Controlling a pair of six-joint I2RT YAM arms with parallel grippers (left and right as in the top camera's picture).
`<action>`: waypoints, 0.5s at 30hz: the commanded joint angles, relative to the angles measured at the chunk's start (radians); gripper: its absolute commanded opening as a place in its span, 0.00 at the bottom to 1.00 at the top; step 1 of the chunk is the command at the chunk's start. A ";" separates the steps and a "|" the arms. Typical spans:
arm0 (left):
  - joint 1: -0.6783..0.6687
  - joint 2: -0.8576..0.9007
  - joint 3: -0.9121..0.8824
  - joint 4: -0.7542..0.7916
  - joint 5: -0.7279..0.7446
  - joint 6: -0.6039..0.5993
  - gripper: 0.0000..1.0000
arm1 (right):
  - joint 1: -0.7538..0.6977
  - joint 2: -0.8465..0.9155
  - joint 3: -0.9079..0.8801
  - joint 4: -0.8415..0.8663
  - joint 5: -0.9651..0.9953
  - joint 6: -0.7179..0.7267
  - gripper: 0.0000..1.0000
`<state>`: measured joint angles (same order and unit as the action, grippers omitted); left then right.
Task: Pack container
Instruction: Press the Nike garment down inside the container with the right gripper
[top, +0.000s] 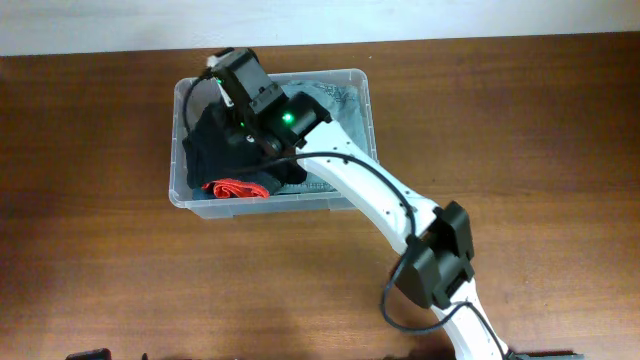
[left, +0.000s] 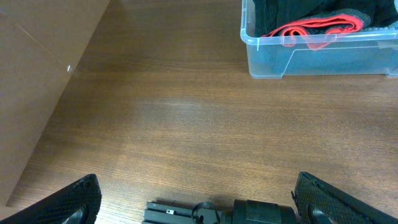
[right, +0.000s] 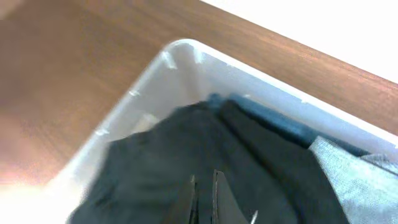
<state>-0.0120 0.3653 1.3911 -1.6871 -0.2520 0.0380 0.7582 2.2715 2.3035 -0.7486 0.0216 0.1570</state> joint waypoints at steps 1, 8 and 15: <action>-0.005 -0.002 -0.001 0.000 -0.010 0.001 1.00 | 0.022 -0.055 0.037 -0.049 -0.060 -0.003 0.04; -0.005 -0.002 -0.001 0.000 -0.010 0.001 1.00 | 0.041 -0.028 -0.088 -0.116 -0.066 0.021 0.04; -0.005 -0.002 -0.001 0.000 -0.010 0.001 0.99 | 0.041 -0.024 -0.293 -0.034 -0.082 0.064 0.04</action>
<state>-0.0120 0.3653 1.3911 -1.6871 -0.2520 0.0380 0.7975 2.2322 2.0789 -0.8143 -0.0475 0.1997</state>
